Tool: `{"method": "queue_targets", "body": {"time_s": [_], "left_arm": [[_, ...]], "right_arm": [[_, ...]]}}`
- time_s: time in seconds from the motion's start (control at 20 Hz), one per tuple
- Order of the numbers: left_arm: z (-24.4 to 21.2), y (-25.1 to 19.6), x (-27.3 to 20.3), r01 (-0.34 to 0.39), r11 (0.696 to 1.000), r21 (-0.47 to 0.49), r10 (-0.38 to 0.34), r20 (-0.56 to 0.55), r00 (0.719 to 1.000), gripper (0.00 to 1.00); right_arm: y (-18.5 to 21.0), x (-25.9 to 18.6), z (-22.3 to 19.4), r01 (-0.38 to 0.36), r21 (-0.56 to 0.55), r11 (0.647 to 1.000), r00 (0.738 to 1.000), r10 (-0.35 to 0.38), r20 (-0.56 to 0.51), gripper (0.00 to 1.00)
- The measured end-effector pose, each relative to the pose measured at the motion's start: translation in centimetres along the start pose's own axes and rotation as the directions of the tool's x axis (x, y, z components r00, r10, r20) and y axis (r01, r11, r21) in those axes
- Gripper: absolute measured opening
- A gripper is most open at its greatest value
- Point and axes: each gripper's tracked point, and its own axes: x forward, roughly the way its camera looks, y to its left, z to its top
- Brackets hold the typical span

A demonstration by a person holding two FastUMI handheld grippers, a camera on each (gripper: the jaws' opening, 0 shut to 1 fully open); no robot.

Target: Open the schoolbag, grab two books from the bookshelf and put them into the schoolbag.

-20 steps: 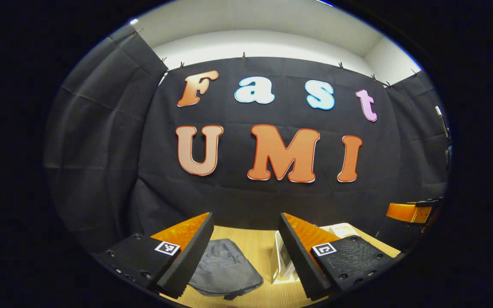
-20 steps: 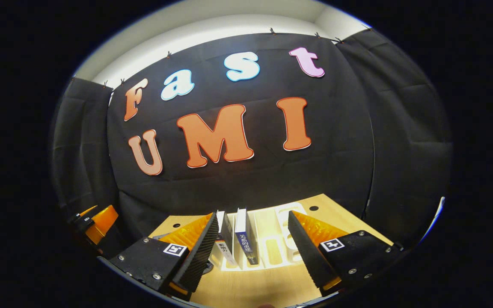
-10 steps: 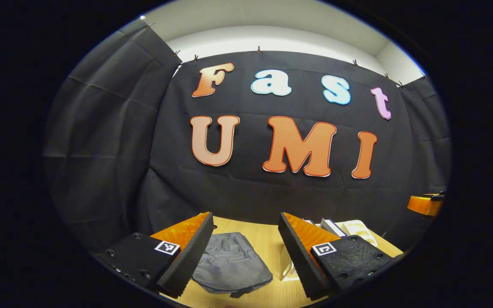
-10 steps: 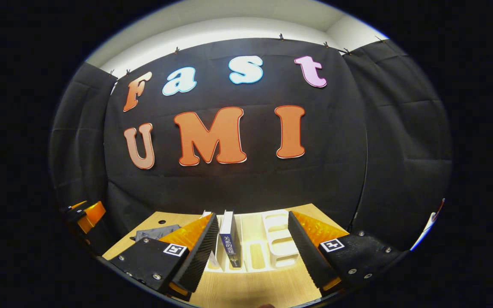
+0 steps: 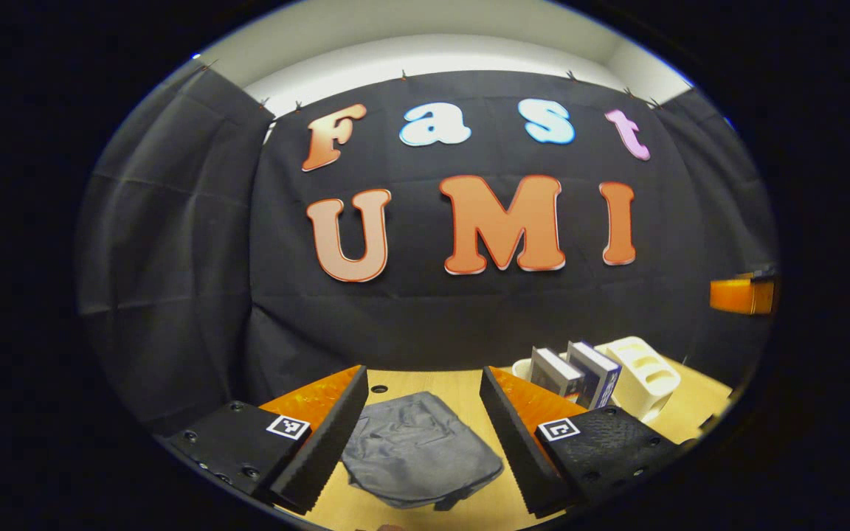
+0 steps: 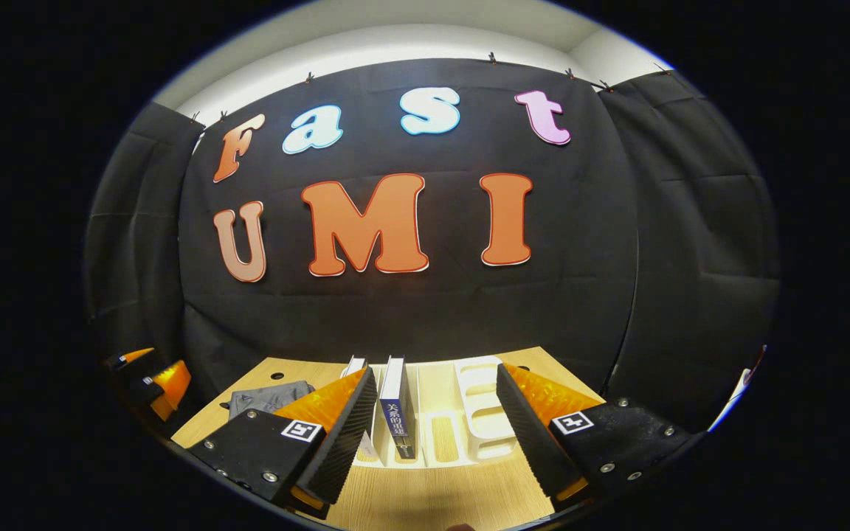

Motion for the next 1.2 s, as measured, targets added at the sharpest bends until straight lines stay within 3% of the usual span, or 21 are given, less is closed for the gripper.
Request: {"method": "queue_targets", "body": {"time_s": [0.2,0.45,0.75,0.95,1.2], "left_arm": [[-7.0,-2.3,0.5,0.084,0.986,0.147,-0.067,-0.117,0.991,0.97],[-16.8,-4.2,-0.1,0.184,0.929,0.322,-0.090,-0.287,0.954,0.97],[-25.3,-6.0,1.3,0.334,0.761,0.556,-0.097,-0.412,0.906,0.98],[-28.5,-6.0,3.9,0.367,0.720,0.589,-0.076,-0.458,0.885,0.98],[-29.5,-5.9,6.3,0.386,0.700,0.600,-0.051,-0.497,0.866,0.98]], "right_arm": [[-0.1,0.3,-0.5,0.009,-0.022,1.000,1.000,-0.009,-0.010,0.97],[-1.6,0.4,-1.7,0.038,-0.018,0.999,0.998,-0.039,-0.040,0.97],[-4.5,-0.3,-2.6,0.097,-0.015,0.995,0.993,-0.098,-0.063,0.97],[-6.2,-0.7,-3.0,0.132,-0.008,0.991,0.988,-0.132,-0.081,0.97],[-6.9,-0.8,-3.7,0.149,-0.013,0.989,0.983,-0.149,-0.102,0.97]]}}
